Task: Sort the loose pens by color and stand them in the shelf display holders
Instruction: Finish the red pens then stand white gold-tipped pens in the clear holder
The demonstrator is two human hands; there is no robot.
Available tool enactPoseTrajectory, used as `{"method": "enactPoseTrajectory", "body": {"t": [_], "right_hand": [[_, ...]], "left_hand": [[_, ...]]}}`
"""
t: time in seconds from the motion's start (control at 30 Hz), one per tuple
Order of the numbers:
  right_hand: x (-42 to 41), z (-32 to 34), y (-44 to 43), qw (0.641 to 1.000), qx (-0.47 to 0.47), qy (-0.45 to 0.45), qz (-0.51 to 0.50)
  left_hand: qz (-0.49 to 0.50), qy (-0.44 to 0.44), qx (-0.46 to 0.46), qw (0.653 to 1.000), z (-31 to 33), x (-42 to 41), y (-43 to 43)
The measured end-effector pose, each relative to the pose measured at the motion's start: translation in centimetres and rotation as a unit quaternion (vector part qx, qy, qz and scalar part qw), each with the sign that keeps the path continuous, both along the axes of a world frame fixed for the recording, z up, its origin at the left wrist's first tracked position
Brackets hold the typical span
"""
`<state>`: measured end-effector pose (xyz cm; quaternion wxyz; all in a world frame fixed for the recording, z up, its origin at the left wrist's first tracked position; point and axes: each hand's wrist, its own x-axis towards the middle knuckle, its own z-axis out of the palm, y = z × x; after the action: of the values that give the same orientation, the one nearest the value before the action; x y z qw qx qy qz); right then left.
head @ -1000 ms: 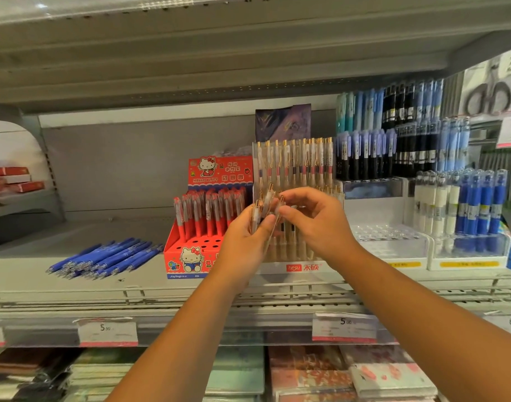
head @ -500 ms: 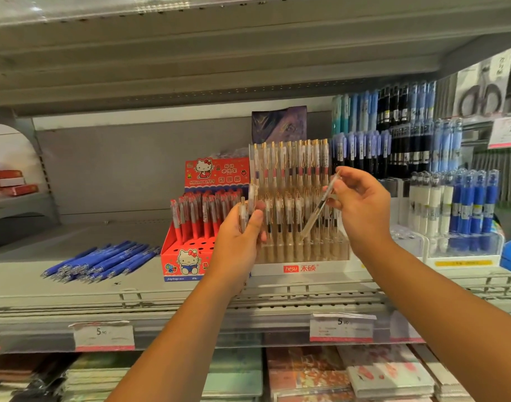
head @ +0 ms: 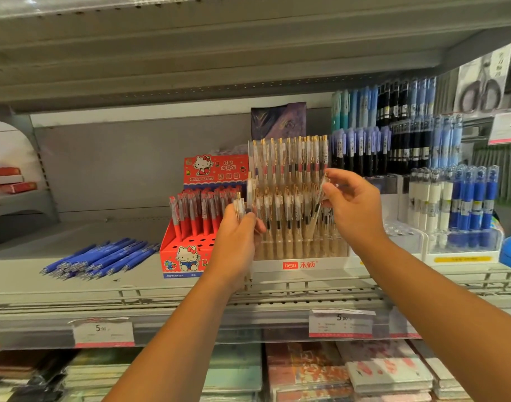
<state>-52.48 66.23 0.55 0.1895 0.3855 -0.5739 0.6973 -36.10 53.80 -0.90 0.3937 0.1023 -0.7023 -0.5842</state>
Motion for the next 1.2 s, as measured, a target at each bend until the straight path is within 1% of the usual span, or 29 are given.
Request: {"method": "enactPoseTrajectory", "body": {"t": [0.13,0.23,0.33,0.43,0.57,0.67,0.73,0.8,0.9,0.97,1.1,1.2], "right_hand": [[0.5,-0.4,-0.5,0.995,0.094,0.034,-0.003],[0.6,-0.4,-0.6,0.991,0.113,0.054,-0.044],[0.5,-0.4,-0.6,0.99,0.124,0.052,-0.048],[0.4,-0.7,-0.8,0.982,0.162,0.061,-0.072],[0.5,-0.9,-0.8,0.982,0.159,0.058,-0.087],[1.0,-0.8,-0.7,0.976,0.162,0.076,-0.122],[1.7,-0.3,-0.5,0.976,0.139,0.09,-0.143],[2.5,0.4,-0.3,0.981,0.104,0.11,-0.119],[3.9,1.2,-0.4,0.988,0.109,0.104,0.01],[4.7,1.4,-0.8,0.986,0.117,0.092,0.073],[5.3,1.5,-1.2,0.988,0.102,0.059,0.103],[5.0,1.5,-1.0,0.988,0.073,0.037,0.131]], "left_hand": [[0.001,0.005,-0.038,0.999,-0.2,0.0,0.1],[-0.013,0.01,-0.037,0.999,-0.3,0.0,0.1],[-0.017,0.012,-0.037,0.999,-0.3,-0.1,0.0],[-0.016,0.014,-0.047,0.999,-0.3,-0.2,0.0],[-0.007,0.024,-0.067,0.997,0.0,0.0,0.2],[-0.01,0.03,-0.075,0.997,0.1,0.2,0.4],[-0.016,0.025,-0.083,0.996,0.2,0.3,0.6],[-0.021,0.019,-0.086,0.996,0.2,0.3,0.7],[-0.024,0.017,-0.089,0.996,0.2,0.3,0.7],[-0.024,0.015,-0.094,0.995,0.2,0.4,0.7],[-0.034,0.01,-0.109,0.993,0.1,0.4,0.7],[-0.027,0.012,-0.12,0.992,0.0,0.3,0.8]]}}
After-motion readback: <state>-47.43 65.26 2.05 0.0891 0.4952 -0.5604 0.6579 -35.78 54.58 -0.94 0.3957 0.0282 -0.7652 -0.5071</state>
